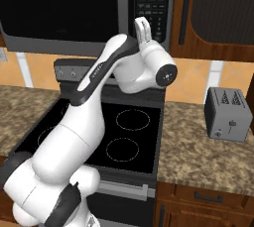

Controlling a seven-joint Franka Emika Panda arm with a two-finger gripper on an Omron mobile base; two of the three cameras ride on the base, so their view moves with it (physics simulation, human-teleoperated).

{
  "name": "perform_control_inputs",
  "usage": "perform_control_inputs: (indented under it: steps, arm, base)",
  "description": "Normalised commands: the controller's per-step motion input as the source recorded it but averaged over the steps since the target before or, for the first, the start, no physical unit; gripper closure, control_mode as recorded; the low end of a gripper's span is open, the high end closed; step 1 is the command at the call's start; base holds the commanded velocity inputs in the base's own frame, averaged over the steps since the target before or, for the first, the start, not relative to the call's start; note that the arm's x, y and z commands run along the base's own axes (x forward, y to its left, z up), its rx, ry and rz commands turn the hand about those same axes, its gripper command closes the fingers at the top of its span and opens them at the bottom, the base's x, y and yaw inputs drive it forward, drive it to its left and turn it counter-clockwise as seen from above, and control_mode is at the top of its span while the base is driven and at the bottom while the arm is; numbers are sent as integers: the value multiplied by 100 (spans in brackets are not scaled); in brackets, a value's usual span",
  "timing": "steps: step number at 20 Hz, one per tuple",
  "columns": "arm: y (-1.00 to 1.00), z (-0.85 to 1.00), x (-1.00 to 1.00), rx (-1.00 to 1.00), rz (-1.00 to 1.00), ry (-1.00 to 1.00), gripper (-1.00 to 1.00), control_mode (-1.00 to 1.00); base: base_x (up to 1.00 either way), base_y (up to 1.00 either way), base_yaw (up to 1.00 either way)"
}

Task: Open the microwave, place the bowl with waffle inside the microwave, then close the microwave door and turn it on.

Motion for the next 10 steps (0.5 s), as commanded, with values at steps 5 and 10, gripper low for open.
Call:
perform_control_inputs:
  steps: [5,10]
  arm:
    - [-8,-13,55,8,0,0,100,-100]
    - [-4,-2,69,8,0,0,100,-100]
  base:
    - [0,0,0]
    - [0,0,0]
